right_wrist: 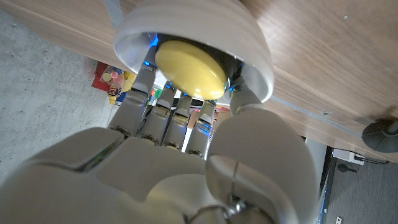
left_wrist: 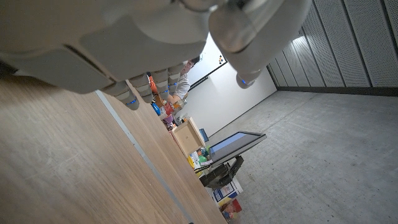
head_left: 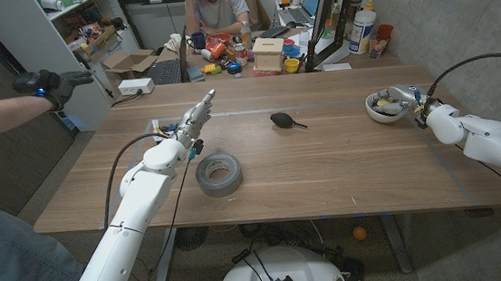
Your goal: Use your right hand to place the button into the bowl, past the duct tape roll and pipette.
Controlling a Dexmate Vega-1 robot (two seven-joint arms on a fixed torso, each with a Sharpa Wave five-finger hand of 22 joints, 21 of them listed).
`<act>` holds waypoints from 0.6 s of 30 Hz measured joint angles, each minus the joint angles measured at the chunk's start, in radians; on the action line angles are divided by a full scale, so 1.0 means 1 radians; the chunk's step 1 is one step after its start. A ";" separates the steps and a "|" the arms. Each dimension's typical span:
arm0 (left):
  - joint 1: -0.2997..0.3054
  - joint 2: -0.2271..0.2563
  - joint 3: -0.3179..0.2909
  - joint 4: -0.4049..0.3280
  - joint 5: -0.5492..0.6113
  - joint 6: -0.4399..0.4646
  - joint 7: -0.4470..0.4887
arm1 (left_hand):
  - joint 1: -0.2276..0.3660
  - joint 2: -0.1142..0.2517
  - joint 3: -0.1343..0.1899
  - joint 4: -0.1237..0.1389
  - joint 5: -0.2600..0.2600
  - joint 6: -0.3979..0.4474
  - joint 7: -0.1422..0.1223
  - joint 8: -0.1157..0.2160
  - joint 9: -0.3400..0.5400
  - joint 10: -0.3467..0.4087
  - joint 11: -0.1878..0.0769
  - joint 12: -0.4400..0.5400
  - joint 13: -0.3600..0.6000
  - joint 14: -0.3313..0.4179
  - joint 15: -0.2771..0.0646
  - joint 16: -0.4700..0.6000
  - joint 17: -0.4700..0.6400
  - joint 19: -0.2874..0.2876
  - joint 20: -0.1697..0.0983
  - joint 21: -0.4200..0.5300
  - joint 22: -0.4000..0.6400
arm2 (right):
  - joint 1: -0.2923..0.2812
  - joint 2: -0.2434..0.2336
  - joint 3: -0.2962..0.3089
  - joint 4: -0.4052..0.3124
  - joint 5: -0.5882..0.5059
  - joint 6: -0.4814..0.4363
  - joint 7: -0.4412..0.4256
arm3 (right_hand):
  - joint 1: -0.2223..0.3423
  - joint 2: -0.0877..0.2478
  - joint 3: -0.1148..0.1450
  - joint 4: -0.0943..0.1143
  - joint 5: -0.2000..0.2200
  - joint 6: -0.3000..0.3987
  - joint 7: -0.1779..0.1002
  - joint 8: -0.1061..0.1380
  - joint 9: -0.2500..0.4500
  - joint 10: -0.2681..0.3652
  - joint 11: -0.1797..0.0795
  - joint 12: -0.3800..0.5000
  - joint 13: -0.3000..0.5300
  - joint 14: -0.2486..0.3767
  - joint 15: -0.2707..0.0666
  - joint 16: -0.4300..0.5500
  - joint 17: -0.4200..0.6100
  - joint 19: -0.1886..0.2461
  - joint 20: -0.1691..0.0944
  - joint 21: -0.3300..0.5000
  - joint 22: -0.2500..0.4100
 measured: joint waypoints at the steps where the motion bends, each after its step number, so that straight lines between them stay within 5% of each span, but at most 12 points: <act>1: -0.008 -0.003 0.004 0.008 0.001 0.001 -0.002 | 0.000 0.000 0.000 0.000 0.000 0.000 0.000 0.000 0.000 0.000 0.000 0.000 0.000 0.000 0.000 0.000 0.000 0.000 0.000 0.000 0.000 | 0.002 0.001 -0.003 0.002 0.006 0.000 0.000 | 0.021 0.021 -0.001 -0.001 0.000 -0.009 -0.002 -0.004 0.000 -0.007 0.000 -0.008 0.001 -0.011 0.005 0.000 0.000 -0.009 0.009 -0.004 0.000; 18: -0.025 -0.014 0.014 0.032 0.013 -0.005 -0.011 | 0.004 0.004 -0.004 0.004 0.000 0.004 -0.004 0.000 0.000 0.000 0.000 0.000 0.000 0.000 0.000 0.000 0.000 0.000 0.000 0.000 0.000 | 0.012 -0.001 -0.011 -0.001 0.023 -0.025 0.014 | 0.019 0.026 -0.012 0.004 0.000 -0.098 -0.048 -0.037 0.000 -0.086 0.007 -0.038 0.000 -0.065 0.060 0.000 -0.006 -0.033 0.081 -0.027 -0.001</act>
